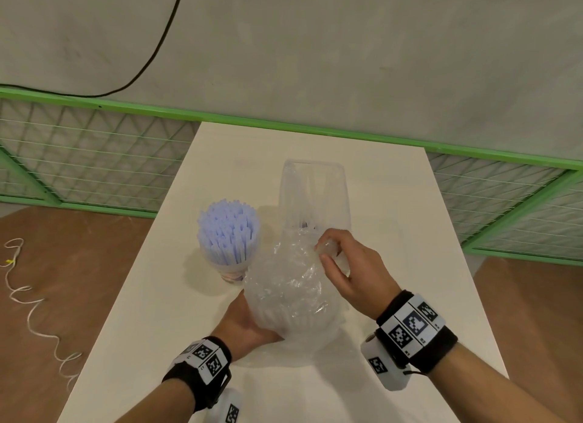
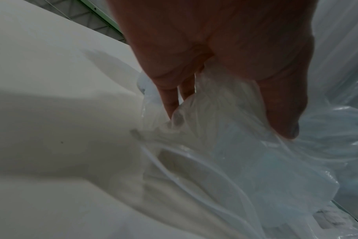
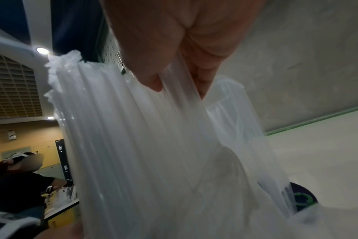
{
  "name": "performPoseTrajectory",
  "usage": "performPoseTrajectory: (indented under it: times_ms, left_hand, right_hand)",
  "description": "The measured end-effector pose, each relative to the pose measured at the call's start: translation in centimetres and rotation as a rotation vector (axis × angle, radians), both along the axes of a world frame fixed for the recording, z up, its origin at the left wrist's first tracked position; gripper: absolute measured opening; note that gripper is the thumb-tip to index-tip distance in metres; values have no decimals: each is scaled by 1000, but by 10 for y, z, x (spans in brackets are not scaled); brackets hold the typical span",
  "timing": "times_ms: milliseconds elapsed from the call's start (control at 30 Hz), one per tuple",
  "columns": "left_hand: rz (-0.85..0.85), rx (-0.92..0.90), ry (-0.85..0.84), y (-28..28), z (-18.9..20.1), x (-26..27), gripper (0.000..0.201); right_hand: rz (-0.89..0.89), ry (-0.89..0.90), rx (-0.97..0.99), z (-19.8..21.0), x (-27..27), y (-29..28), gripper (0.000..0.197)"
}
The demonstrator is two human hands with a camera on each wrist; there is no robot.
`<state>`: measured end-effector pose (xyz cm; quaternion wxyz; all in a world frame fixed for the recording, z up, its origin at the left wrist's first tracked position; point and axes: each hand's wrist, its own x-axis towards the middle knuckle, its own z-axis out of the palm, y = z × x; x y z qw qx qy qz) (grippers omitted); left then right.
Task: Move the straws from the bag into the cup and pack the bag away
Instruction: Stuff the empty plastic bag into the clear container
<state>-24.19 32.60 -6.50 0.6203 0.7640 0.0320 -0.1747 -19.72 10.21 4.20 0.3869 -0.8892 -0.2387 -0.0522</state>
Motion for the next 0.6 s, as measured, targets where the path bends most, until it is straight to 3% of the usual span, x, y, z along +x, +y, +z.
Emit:
performPoseTrajectory:
  times_ms: [167,400,500,600]
  left_hand:
    - [2,26,-6,3,-2,0,80]
    - [-4,24,-25,3,-3,1,77]
    - [3,20,-19,3,-4,1,78]
    - [-4,15,-30,3,-3,0,76]
  right_hand:
    - [-63,-67,100,11,4,8,29]
    - [-157,-122,33,20,16,11,26]
    - [-216,-179,77,43,24,8,31]
    - [-187,-258,255,78,33,0,31]
